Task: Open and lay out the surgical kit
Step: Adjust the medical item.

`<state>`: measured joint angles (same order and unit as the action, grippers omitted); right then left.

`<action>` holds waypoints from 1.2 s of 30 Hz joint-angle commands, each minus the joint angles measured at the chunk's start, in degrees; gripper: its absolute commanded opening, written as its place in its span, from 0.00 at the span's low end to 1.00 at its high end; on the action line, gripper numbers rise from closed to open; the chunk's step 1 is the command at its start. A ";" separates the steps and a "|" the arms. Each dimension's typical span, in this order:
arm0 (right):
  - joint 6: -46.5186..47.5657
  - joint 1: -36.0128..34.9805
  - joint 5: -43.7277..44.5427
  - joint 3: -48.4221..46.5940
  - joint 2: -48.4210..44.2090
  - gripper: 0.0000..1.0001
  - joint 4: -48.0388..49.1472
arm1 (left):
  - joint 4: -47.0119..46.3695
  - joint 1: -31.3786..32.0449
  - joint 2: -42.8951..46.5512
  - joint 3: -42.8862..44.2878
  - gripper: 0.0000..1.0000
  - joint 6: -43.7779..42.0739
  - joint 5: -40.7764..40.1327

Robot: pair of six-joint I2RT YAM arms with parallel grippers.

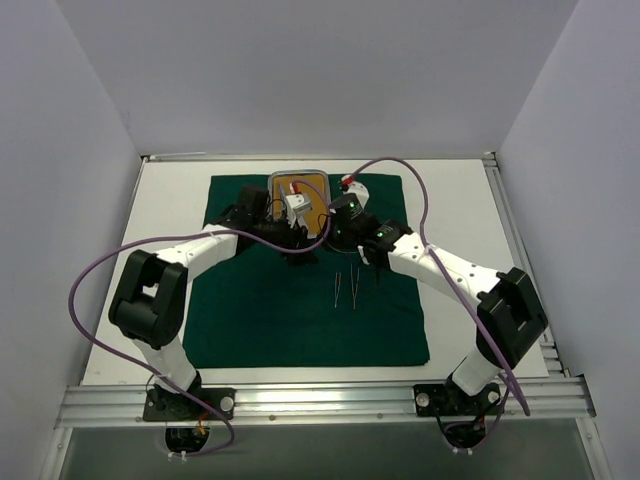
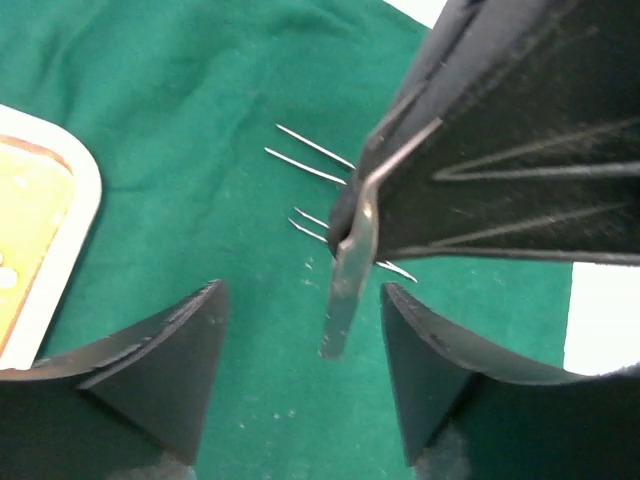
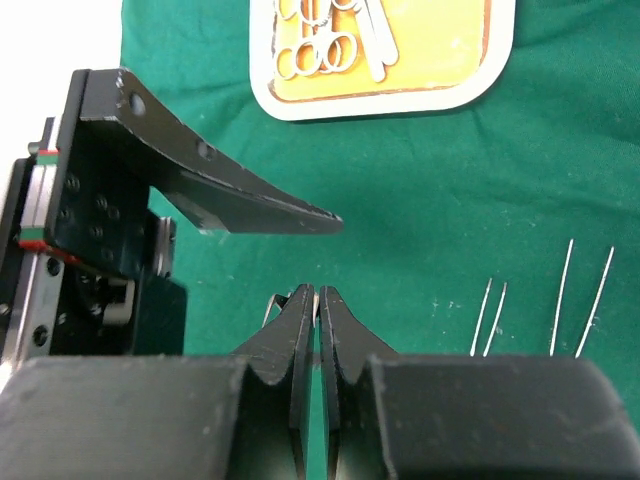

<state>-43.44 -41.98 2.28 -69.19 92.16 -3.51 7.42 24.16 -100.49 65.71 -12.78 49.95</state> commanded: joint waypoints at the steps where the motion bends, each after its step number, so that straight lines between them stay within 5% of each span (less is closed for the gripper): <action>1: -0.77 0.23 -0.26 0.55 -3.21 0.00 1.22 | -5.93 0.27 1.96 0.64 0.70 2.14 -1.00; 6: -0.59 0.23 -0.35 0.37 -3.48 0.00 1.49 | -4.87 1.32 1.52 1.17 0.45 2.49 -1.53; 11: -0.50 0.40 0.09 0.81 -3.30 0.00 2.18 | -5.57 1.24 1.43 1.35 0.03 6.00 -1.00; 21: 2.92 -0.04 4.48 1.25 -6.64 0.16 0.87 | -0.22 -1.65 -3.22 7.58 0.02 21.73 -0.38; 29: 4.24 -1.26 4.75 3.01 -8.23 0.17 5.00 | 0.14 -1.58 -4.10 8.73 0.02 21.92 -1.70; 36: 5.38 -2.15 7.47 -0.95 -3.13 0.29 8.25 | -0.39 -1.22 -2.70 8.56 0.02 23.06 -0.30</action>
<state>-39.09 -44.10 6.72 -67.59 87.24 1.34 8.01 22.70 -105.06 73.36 9.13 47.62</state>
